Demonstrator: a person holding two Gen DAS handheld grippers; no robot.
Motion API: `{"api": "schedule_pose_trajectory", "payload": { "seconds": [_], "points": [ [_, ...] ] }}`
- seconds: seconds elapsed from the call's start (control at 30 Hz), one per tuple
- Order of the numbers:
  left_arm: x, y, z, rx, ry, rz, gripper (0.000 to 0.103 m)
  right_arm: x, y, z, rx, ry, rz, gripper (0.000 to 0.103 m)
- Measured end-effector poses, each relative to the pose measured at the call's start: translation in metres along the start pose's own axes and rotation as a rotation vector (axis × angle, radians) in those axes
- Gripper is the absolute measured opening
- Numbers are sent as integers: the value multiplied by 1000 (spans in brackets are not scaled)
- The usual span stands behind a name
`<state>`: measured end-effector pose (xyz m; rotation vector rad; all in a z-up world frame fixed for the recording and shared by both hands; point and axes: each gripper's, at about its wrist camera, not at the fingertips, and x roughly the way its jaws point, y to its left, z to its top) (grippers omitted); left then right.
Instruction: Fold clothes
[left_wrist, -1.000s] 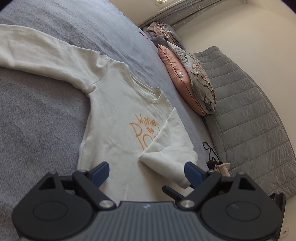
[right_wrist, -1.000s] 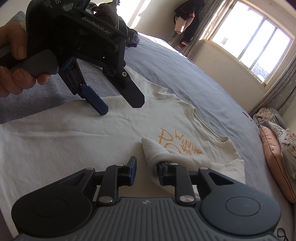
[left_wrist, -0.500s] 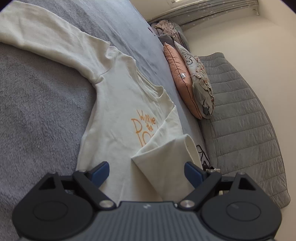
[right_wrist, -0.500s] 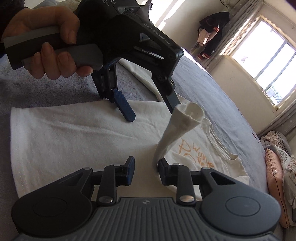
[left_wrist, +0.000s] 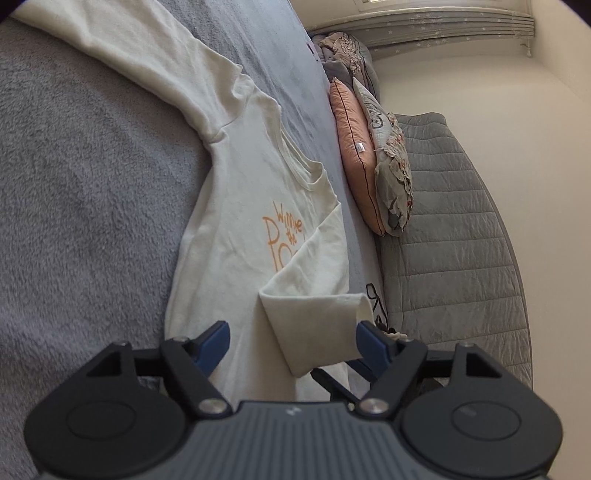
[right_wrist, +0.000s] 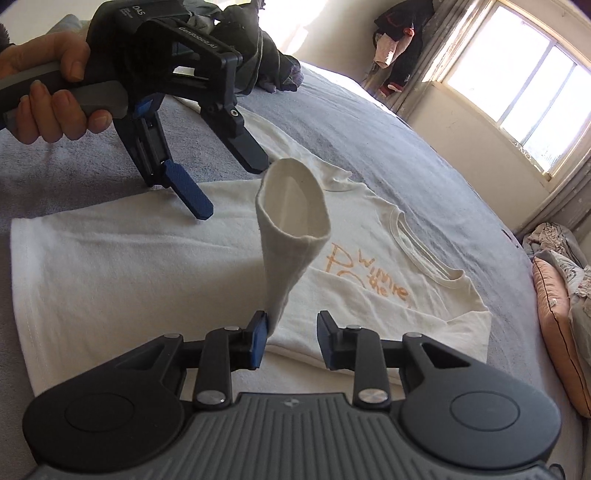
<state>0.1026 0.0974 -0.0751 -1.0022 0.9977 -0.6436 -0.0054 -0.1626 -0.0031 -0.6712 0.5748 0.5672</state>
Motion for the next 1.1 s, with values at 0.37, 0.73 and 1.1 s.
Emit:
{"api": "schedule_pose_trajectory", "payload": {
  "seconds": [0.37,0.73,1.1],
  "points": [
    [2,-6,-5,64,24,64,74,17,-52,-45,108,99,-183,33],
    [8,-36,-29,384,102,259,27,71,-133,-94,331,112,-423,33],
    [5,-49,-46,476,101,275,4,90,-155,-93,370,12,-495,12]
  ]
}}
